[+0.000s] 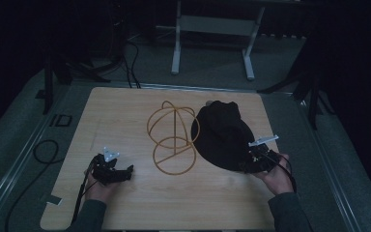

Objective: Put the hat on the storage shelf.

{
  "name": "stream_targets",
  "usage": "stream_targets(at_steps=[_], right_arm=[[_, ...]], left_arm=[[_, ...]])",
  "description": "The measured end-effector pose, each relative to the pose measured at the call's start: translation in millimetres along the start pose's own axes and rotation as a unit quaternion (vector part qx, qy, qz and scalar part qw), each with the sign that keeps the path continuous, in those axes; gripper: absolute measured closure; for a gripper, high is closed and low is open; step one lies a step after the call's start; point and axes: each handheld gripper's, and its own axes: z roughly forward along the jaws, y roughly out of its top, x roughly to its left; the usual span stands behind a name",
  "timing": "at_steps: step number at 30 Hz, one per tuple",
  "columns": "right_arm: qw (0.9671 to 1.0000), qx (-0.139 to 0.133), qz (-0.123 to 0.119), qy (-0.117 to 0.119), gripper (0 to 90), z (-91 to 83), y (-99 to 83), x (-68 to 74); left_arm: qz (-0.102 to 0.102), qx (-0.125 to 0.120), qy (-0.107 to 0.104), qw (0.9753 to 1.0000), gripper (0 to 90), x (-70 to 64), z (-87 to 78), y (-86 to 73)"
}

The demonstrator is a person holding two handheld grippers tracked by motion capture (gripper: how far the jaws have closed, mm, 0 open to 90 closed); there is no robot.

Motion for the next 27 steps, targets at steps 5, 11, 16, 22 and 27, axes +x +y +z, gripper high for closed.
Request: stream_targets(at_steps=[5,11,16,22,27], right_arm=[[0.9999,0.012,-0.01,-0.003,23.1,-1.1,9.8,-3.3],[0.9994,0.027,-0.022,-0.004,23.7,-1.9,20.1,-5.1],[0.9991,0.033,-0.027,-0.003,24.1,-2.8,30.3,-5.2],[0.9986,0.04,-0.035,-0.004,24.1,-5.0,44.9,-5.7],[0.9982,0.046,-0.039,-0.004,24.9,-5.9,55.6,-5.6]], left_arm=[[0.0,0.0,0.0,1.0,9.4,0.0,0.0,0.0],[-0.001,0.0,0.0,1.0,9.4,-0.1,0.0,0.0],[-0.001,0.0,0.0,1.0,9.4,-0.1,0.0,0.0],[-0.002,-0.001,0.0,1.0,9.4,-0.2,0.1,0.0],[-0.002,-0.001,0.0,1.0,9.4,-0.2,0.1,0.0]])
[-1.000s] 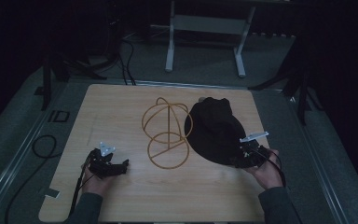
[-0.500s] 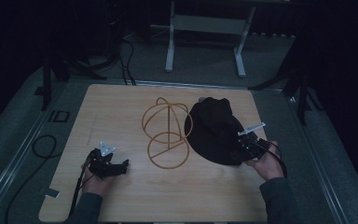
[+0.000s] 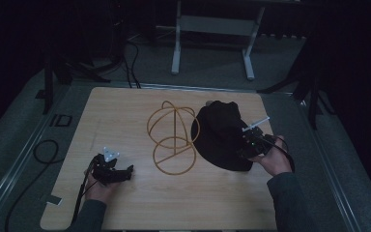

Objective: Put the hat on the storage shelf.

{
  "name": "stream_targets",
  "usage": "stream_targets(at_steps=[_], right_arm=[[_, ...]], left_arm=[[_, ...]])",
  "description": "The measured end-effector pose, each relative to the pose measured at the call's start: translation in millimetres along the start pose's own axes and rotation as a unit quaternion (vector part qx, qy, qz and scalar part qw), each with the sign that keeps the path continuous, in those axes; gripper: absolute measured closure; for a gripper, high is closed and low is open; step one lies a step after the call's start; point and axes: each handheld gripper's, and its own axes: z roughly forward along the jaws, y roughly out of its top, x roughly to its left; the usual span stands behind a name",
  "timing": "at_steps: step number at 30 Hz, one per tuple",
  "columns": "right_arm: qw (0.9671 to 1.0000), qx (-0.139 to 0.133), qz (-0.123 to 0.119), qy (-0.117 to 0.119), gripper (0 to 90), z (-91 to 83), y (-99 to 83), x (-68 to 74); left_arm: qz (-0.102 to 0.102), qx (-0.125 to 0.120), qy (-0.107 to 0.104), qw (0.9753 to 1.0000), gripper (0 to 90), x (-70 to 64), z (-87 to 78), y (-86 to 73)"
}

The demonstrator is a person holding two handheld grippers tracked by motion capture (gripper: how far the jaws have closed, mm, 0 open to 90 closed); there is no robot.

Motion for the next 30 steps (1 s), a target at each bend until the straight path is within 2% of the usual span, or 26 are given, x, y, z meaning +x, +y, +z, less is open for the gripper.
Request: stream_targets(at_steps=[13,19,30], right_arm=[[0.9992,0.033,-0.023,0.006,30.0,2.9,36.5,-1.0],[0.9986,0.046,-0.019,0.017,33.5,5.2,48.3,-4.4],[0.9974,0.067,-0.014,0.021,36.0,14.9,66.6,-8.5]], left_arm=[[0.0,0.0,0.0,1.0,9.4,0.1,0.0,0.0],[0.0,0.0,0.0,1.0,9.4,0.0,0.0,0.0],[0.0,0.0,0.0,1.0,9.4,0.0,0.0,0.0]])
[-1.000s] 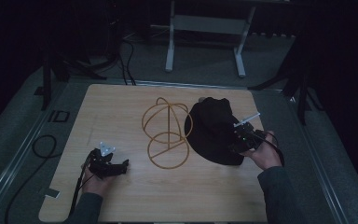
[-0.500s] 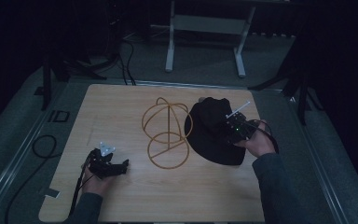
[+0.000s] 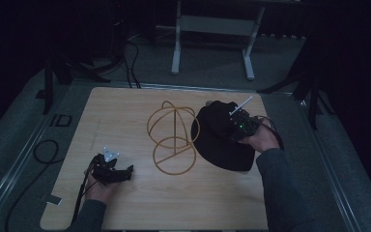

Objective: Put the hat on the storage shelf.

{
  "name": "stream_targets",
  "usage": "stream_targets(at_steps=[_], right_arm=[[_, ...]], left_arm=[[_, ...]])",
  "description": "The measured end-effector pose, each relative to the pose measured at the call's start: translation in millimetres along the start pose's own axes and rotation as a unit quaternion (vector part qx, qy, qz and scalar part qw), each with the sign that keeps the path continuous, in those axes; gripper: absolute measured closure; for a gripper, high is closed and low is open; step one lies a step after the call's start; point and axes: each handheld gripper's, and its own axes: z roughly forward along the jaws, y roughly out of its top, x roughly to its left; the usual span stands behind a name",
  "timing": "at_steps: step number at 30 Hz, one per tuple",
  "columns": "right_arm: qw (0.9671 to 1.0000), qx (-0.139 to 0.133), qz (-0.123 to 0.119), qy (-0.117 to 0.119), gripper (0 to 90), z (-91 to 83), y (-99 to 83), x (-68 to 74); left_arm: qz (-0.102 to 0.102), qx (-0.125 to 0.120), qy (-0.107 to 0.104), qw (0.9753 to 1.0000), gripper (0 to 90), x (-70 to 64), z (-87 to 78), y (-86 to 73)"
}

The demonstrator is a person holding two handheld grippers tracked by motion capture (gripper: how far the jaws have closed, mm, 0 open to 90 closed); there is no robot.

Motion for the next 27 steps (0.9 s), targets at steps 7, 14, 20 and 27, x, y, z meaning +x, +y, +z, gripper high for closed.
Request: stream_targets(at_steps=[7,14,20,27], right_arm=[[0.9997,0.021,0.005,0.011,40.7,7.2,8.4,-4.4],[0.9984,0.045,0.013,0.032,57.4,14.5,16.7,-8.4],[0.998,0.054,0.008,0.034,77.9,16.3,18.8,-9.2],[0.9987,0.042,0.003,0.03,87.2,12.9,17.2,-9.7]], left_arm=[[0.0,0.0,0.0,1.0,9.4,0.0,0.0,0.0],[0.0,0.0,0.0,1.0,9.4,0.0,0.0,0.0],[0.001,0.0,0.0,1.0,9.4,0.1,0.0,0.0],[0.001,0.0,0.0,1.0,9.4,0.1,0.0,0.1]])
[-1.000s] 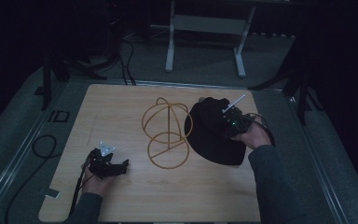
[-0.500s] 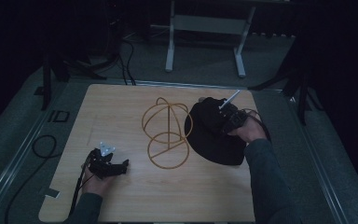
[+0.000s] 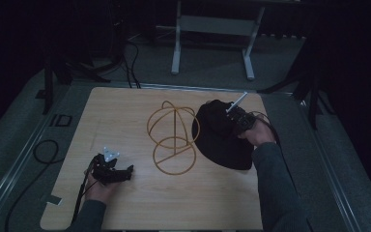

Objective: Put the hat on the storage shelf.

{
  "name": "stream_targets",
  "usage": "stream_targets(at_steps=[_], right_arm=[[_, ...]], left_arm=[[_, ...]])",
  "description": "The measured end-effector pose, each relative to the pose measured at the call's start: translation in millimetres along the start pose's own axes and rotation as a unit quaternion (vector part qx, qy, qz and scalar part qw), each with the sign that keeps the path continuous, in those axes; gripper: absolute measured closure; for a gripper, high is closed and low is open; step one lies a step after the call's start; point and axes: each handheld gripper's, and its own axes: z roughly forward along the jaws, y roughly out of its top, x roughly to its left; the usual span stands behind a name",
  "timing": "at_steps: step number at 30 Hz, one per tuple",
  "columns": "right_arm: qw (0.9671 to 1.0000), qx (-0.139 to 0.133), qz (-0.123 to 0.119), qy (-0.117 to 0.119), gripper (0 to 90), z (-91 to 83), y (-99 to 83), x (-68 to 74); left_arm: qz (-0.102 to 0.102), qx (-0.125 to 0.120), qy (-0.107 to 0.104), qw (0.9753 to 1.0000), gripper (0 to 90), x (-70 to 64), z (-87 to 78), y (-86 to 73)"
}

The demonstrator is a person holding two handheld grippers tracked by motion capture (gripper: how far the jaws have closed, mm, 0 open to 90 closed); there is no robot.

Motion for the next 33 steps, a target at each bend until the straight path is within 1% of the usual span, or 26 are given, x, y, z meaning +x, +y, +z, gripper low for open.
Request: stream_targets(at_steps=[3,6,9,13,21,24,28,29,33], right_arm=[[1.0,-0.004,-0.003,-0.001,87.4,-1.8,-1.0,-1.1],[0.9999,-0.012,-0.003,0.0,87.7,-7.1,-2.9,-2.5],[0.9998,-0.02,-0.008,-0.001,87.9,-12.1,-3.9,-2.5],[0.9997,-0.021,-0.014,-0.004,87.9,-16.1,-3.7,-1.2],[0.9986,-0.027,-0.043,-0.016,88.1,-29.0,2.1,9.1],[0.9984,-0.028,-0.047,-0.013,88.1,-31.4,3.5,10.9],[0.9977,-0.033,-0.058,-0.016,88.0,-35.9,6.7,14.8],[0.9974,-0.033,-0.062,-0.016,88.1,-38.4,8.5,17.6],[0.9969,-0.038,-0.068,-0.015,88.1,-41.3,10.0,19.2]], left_arm=[[0.0,0.0,0.0,1.0,9.4,0.0,0.0,0.0],[0.0,0.0,0.0,1.0,9.4,0.0,0.0,0.0],[0.0,0.0,0.0,1.0,9.4,0.0,0.0,0.0],[0.0,0.0,0.0,1.0,9.4,0.0,0.0,0.0],[0.0,0.0,0.0,1.0,9.4,0.1,0.0,0.0],[0.0,0.0,0.0,1.0,9.4,0.0,0.0,0.0],[0.001,0.0,0.0,1.0,9.4,0.1,0.0,0.0],[0.0,0.0,0.0,1.0,9.4,0.1,0.0,0.1],[0.0,0.0,0.0,1.0,9.4,0.0,0.0,0.1]])
